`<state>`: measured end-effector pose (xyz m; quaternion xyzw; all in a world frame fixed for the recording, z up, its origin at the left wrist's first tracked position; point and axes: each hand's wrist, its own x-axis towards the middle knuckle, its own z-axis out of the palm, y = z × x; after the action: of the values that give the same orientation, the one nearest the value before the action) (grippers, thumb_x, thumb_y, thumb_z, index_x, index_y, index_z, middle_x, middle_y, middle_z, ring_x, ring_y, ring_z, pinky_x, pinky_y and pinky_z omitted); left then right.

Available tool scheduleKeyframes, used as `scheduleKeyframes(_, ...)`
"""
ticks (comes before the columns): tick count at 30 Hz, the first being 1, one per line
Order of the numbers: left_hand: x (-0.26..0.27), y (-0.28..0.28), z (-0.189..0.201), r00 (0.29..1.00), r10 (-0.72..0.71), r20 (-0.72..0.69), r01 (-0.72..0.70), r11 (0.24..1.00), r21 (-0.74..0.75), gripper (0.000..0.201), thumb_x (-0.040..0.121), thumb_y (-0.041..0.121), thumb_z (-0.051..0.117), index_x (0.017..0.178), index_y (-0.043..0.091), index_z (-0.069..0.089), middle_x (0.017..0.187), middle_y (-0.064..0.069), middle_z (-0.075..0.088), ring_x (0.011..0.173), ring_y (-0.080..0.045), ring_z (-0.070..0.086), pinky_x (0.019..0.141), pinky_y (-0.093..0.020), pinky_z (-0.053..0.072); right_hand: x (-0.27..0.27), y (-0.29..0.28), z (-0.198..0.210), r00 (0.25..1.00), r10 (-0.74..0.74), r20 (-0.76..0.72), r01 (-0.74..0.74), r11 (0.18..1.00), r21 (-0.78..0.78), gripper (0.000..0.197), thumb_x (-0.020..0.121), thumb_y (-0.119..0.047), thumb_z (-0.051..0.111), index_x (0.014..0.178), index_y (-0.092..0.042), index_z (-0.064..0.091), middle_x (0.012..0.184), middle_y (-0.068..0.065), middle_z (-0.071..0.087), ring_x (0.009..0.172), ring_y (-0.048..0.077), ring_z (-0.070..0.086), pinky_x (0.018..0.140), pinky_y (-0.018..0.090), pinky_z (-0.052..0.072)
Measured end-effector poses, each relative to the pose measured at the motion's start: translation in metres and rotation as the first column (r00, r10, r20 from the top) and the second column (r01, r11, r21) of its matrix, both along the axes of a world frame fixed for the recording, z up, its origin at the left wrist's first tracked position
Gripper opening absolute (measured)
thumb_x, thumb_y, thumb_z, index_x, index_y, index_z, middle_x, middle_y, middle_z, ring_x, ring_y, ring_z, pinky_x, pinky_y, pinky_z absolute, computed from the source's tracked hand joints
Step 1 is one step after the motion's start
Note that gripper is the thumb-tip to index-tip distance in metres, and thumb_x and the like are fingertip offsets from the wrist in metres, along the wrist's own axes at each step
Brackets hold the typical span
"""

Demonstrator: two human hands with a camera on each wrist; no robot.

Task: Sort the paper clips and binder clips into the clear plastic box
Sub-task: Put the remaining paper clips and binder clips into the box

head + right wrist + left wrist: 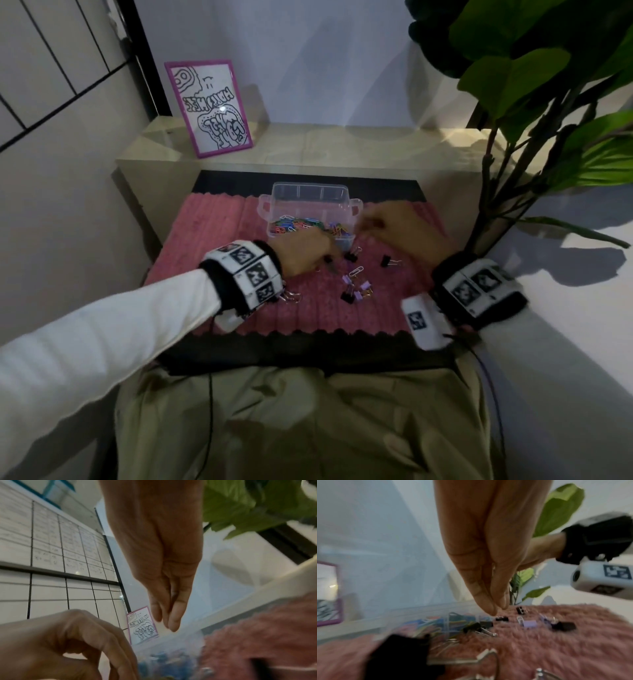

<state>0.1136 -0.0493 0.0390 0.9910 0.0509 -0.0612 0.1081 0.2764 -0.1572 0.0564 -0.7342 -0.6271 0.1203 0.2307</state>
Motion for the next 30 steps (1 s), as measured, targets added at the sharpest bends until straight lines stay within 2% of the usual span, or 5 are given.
scheduleKeyframes(7, 0.027, -0.005, -0.008, 0.988, -0.036, -0.153, 0.068, 0.975, 0.212, 0.016, 0.087, 0.004, 0.043, 0.096, 0.007, 0.056, 0.107, -0.010, 0.057, 0.093, -0.027, 0.056, 0.066, -0.029, 0.035, 0.032, -0.049, -0.051, 0.985, 0.002, 0.172, 0.051, 0.952, -0.302, 0.021, 0.081, -0.006, 0.062, 0.101, -0.011, 0.065, 0.095, 0.001, 0.063, 0.088, 0.018, 0.059, 0.079, 0.033, 0.047)
scheduleKeyframes(18, 0.031, -0.002, -0.002, 0.994, -0.011, -0.107, 0.017, 0.999, 0.049, 0.013, 0.084, 0.011, 0.054, 0.095, 0.012, 0.060, 0.097, -0.005, 0.064, 0.090, -0.023, 0.060, 0.074, -0.031, 0.045, 0.012, -0.045, -0.039, 0.989, -0.089, -0.122, 0.089, 0.996, -0.009, 0.010, 0.081, -0.003, 0.062, 0.079, -0.011, 0.057, 0.072, -0.005, 0.059, 0.061, -0.003, 0.051, 0.062, 0.005, 0.038)
scheduleKeyframes(22, -0.003, 0.017, 0.019, 0.992, 0.129, 0.014, -0.126, 0.984, -0.128, 0.026, 0.084, 0.012, 0.060, 0.110, 0.011, 0.055, 0.097, -0.001, 0.065, 0.088, -0.015, 0.061, 0.081, -0.028, 0.047, -0.011, -0.011, -0.034, 0.994, 0.003, -0.109, -0.010, 0.998, -0.066, 0.017, 0.085, 0.006, 0.053, 0.093, -0.005, 0.064, 0.080, 0.005, 0.067, 0.068, 0.007, 0.062, 0.066, 0.015, 0.047)
scheduleKeyframes(27, -0.058, 0.060, 0.041, 0.932, 0.357, 0.068, -0.325, 0.902, -0.283, 0.020, 0.078, 0.011, 0.068, 0.093, 0.023, 0.066, 0.082, 0.006, 0.070, 0.065, 0.014, 0.059, 0.063, 0.001, 0.042, -0.026, 0.010, -0.037, 0.995, -0.051, 0.080, 0.064, 0.983, -0.173, 0.008, 0.084, -0.007, 0.059, 0.085, -0.001, 0.064, 0.087, 0.014, 0.067, 0.080, 0.027, 0.064, 0.066, 0.031, 0.048)
scheduleKeyframes(30, -0.070, 0.079, 0.044, 0.913, 0.404, 0.049, -0.348, 0.838, -0.419, 0.023, 0.078, 0.009, 0.067, 0.087, 0.030, 0.065, 0.086, -0.002, 0.073, 0.070, -0.008, 0.069, 0.069, -0.013, 0.053, -0.033, 0.009, -0.041, 0.988, -0.079, 0.133, 0.106, 0.972, -0.211, 0.019, 0.081, -0.014, 0.067, 0.089, 0.001, 0.058, 0.092, 0.016, 0.065, 0.084, 0.030, 0.063, 0.071, 0.039, 0.051)
